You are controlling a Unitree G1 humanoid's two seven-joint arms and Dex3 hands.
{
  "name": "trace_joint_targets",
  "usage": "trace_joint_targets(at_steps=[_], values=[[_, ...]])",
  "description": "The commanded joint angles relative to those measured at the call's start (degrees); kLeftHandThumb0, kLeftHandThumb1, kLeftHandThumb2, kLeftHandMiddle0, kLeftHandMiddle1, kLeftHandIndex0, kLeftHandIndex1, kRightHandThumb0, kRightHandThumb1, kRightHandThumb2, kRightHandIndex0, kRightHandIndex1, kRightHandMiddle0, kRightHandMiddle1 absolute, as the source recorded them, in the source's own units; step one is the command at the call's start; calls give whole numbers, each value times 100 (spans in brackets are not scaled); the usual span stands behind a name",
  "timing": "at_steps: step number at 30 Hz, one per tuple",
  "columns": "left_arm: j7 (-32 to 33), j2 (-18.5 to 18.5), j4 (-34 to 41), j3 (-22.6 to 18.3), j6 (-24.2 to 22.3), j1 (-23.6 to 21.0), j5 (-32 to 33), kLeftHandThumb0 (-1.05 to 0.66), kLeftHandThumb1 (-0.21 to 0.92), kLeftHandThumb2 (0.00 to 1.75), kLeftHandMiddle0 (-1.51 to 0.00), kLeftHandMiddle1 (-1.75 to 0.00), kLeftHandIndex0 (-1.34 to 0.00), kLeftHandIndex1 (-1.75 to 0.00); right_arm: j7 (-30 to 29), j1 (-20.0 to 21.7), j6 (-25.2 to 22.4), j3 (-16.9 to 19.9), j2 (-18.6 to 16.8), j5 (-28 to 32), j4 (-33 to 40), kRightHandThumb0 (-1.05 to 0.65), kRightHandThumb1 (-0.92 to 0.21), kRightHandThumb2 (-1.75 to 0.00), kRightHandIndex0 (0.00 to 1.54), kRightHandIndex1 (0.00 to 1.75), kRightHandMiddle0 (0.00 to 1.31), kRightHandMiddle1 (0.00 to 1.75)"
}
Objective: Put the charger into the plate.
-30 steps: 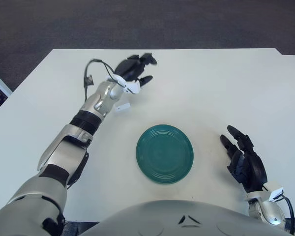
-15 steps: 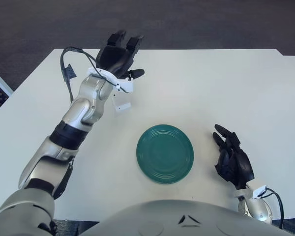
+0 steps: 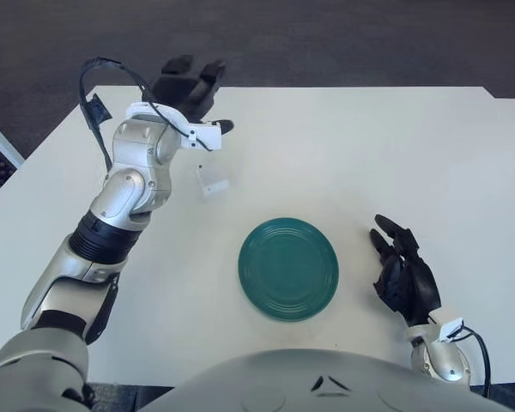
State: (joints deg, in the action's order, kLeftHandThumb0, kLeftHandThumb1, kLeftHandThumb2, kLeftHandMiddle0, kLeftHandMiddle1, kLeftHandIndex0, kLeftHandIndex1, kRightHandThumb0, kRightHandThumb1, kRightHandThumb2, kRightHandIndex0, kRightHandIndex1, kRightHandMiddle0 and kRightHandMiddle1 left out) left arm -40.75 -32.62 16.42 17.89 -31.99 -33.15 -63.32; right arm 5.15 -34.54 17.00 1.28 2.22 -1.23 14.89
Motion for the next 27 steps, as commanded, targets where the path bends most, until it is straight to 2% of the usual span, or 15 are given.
trace_joint_targets(at_steps=[1, 3, 6, 9, 11, 15, 18, 20, 22, 27], values=[[-542, -218, 533, 9, -20, 336, -378, -105, 92, 85, 0, 0, -4, -2, -45, -76, 50, -32, 73, -195, -142, -99, -92, -109, 32, 1, 0, 61], [-681, -247, 613, -27, 40, 425, -470, -105, 92, 85, 0, 0, -4, -2, -51, -90, 132, -31, 120, -238, -134, -99, -92, -110, 33, 1, 0, 61], [-642, -268, 259, -65, 186, 453, -433, -105, 92, 85, 0, 0, -4, -2, -52, -90, 259, -24, 198, -332, -175, -100, -92, -111, 34, 2, 1, 62], [-153, -122, -494, -193, 201, 503, -240, -105, 92, 85, 0, 0, -3, -2, -10, -50, 247, -44, 228, -276, -212, -100, -92, -112, 35, 2, 1, 63], [10, -59, -731, -226, 207, 478, -190, -105, 92, 86, 0, 0, -2, -2, 15, -38, 214, -59, 242, -226, -215, -100, -92, -112, 36, 2, 2, 63], [-359, -7, -289, -246, -87, 555, -457, -105, 92, 86, 0, 0, -1, -1, 34, 61, 332, -46, 251, -146, -416, -100, -92, -112, 36, 2, 2, 63], [-479, -3, -274, -244, -168, 602, -525, -105, 92, 86, 0, 0, -1, -1, 83, 131, 445, -39, 274, -63, -585, -100, -92, -113, 37, 2, 2, 64], [-376, 3, -616, -246, -138, 534, -459, -105, 92, 87, 0, 0, -1, -1, 98, 173, 563, -28, 292, -55, -711, -100, -92, -113, 38, 2, 2, 64], [-43, 11, -1281, -271, 23, 385, -265, -105, 92, 88, 0, 0, -1, -1, 85, 207, 652, -24, 296, -89, -782, -101, -92, -114, 38, 2, 2, 64], [-321, 190, -1099, -157, -352, 400, -578, -105, 92, 91, 0, 0, 0, 0, 12, 272, 939, -14, 319, -215, -974, -101, -92, -115, 40, 3, 3, 65]])
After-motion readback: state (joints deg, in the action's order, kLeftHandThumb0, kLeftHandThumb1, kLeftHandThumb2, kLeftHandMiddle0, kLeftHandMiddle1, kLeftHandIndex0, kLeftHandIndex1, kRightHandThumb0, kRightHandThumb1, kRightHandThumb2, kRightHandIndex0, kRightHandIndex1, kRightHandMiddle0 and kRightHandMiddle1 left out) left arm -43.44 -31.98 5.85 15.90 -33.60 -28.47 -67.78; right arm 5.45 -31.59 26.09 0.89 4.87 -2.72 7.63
